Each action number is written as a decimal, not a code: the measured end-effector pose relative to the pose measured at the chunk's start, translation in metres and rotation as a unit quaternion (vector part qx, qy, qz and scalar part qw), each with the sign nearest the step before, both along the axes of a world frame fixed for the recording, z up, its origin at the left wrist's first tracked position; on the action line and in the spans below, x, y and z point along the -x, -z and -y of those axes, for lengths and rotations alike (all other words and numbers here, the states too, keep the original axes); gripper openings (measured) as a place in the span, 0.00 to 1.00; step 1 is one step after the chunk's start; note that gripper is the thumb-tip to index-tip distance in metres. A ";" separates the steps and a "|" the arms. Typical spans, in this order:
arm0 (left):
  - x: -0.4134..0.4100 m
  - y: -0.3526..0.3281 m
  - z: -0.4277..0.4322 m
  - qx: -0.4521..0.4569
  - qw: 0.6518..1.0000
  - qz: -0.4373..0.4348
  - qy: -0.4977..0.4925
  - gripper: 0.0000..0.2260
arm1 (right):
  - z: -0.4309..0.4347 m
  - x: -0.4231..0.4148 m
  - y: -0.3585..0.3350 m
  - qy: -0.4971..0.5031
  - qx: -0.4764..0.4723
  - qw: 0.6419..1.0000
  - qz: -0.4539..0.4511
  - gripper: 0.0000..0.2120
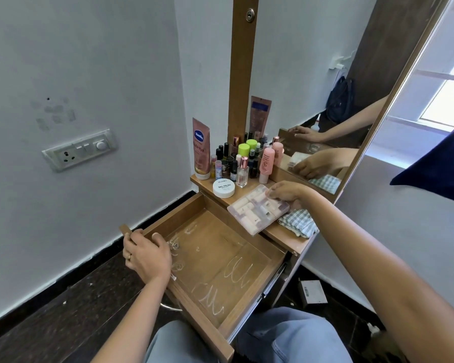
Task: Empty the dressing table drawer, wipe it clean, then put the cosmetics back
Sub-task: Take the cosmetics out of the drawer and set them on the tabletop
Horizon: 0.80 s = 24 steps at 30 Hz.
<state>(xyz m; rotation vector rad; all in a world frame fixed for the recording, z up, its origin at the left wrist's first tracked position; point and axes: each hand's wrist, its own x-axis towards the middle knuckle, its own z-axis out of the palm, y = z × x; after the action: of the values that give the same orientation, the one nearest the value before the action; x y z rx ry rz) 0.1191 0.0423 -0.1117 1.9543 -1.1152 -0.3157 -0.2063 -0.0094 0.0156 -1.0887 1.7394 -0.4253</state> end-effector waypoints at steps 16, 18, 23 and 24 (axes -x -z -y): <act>0.002 -0.002 -0.001 0.005 1.000 0.002 -0.004 0.13 | 0.016 -0.012 0.013 0.146 0.104 0.981 -0.075 0.15; 0.002 -0.002 -0.001 0.005 1.000 0.005 -0.004 0.13 | 0.016 -0.013 0.017 0.162 0.119 0.977 -0.076 0.14; 0.002 -0.002 -0.001 0.005 1.000 -0.001 -0.003 0.13 | 0.014 -0.010 0.023 0.171 0.159 0.966 -0.114 0.10; 0.002 -0.002 -0.001 0.005 1.000 0.002 -0.003 0.13 | 0.014 -0.010 0.024 0.165 0.172 0.963 -0.128 0.09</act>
<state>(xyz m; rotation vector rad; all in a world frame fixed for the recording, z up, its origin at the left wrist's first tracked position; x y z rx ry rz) 0.1171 0.0435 -0.1096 1.9500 -1.1114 -0.3043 -0.1958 -0.0231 -0.0080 -1.1320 2.1432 -0.8516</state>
